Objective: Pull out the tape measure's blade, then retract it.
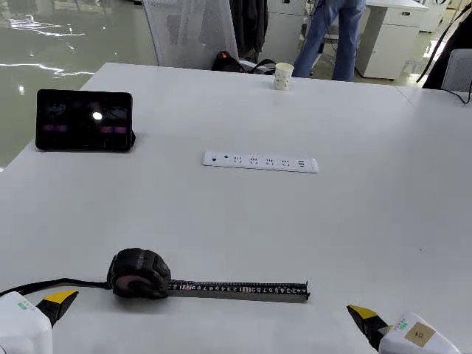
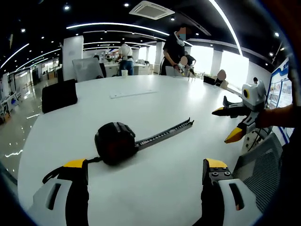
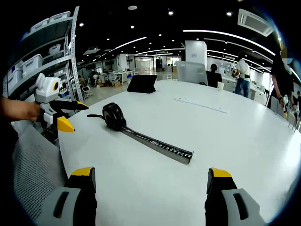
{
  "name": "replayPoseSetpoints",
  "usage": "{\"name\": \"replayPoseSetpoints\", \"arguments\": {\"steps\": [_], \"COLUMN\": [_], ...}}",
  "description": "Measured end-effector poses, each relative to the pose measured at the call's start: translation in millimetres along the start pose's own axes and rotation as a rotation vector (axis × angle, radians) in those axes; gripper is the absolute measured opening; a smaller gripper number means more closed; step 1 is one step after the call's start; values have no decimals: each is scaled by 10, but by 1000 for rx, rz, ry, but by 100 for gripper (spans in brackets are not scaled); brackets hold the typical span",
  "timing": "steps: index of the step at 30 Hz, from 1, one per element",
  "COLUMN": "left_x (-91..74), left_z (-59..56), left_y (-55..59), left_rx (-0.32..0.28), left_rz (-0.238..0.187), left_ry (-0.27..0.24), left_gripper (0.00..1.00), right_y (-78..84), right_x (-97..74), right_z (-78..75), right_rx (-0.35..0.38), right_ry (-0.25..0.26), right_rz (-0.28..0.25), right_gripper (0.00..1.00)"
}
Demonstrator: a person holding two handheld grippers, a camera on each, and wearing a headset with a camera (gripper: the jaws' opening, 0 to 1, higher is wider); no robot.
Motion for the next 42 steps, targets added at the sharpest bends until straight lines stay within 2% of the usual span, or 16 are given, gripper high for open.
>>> {"name": "replayPoseSetpoints", "arguments": {"steps": [5, 9, 14, 18, 26, 38, 42], "left_x": [9, 7, 14, -8, -21, 19, 52], "left_z": [-37, -65, -115, -125, -135, -136, -130], "left_y": [-4, -26, 10, 12, 31, 17, -1], "left_rx": [-9, -13, -9, -25, -30, -28, -28], "left_rz": [7, -1, 12, 5, 20, 19, 18], "left_ry": [-6, -32, -41, -59, -71, -76, -84], "left_gripper": [99, 99, 99, 99, 99, 99, 98], "right_y": [18, 21, 32, 22, 24, 23, 20], "right_x": [-12, -16, -24, -31, -24, -2, 9], "right_z": [28, 42, 67, 82, 101, 101, 100], "right_rx": [-1, 0, 4, 4, 11, 11, -3], "right_ry": [7, 9, 10, 13, 10, -11, -39], "right_rz": [0, 0, 3, -2, -1, -4, -5], "right_gripper": [99, 99, 99, 99, 99, 99, 97]}}
Point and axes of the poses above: the centre of the closed fingertips' face, and the gripper's own axes: x roughly forward along the fingers, z roughly to its left, y roughly out of its underside, the point moved 8 cm from there along -x, roughly backward along the fingers, and after that the axes turned 11 degrees about x, right-handed, at the moved point
